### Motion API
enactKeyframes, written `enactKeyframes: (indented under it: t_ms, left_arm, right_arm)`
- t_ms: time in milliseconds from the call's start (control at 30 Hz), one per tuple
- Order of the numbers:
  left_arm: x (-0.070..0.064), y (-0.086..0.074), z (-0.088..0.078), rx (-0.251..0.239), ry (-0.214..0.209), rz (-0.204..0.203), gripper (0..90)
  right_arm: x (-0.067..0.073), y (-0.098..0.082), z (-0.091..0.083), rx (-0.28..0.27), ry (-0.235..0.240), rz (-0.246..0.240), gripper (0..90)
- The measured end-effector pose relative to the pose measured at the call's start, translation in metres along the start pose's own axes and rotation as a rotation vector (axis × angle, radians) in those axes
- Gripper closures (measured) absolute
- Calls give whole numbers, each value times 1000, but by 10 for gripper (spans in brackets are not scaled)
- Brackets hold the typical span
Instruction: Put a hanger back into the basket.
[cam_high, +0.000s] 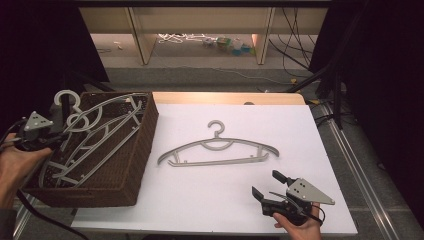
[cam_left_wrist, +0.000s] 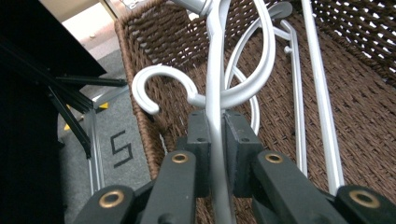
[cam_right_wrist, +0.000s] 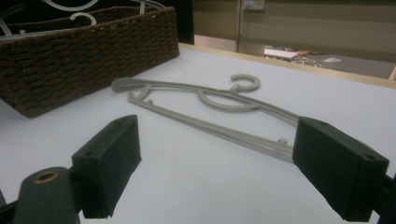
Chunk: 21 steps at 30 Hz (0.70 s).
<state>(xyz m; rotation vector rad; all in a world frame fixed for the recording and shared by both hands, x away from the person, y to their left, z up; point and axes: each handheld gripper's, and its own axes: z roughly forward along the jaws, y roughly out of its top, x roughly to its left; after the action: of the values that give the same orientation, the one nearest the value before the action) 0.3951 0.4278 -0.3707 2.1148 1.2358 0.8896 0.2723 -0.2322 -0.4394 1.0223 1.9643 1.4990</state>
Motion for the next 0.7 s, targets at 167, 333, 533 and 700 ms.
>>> enactKeyframes:
  t_ms: [167,333,533,700]
  left_arm:
    - [1,-7,5,12,-6,-21,819]
    - [0,-13,6,24,-2,-15,819]
    - [-10,-11,17,44,-31,5,820]
    - [-13,-12,24,82,-52,16,820]
  right_arm:
    - [0,0,0,0,-2,-8,161]
    - [-1,-1,1,-2,0,-7,162]
    - [0,0,0,3,-10,-12,162]
    - [0,0,0,3,-9,-11,162]
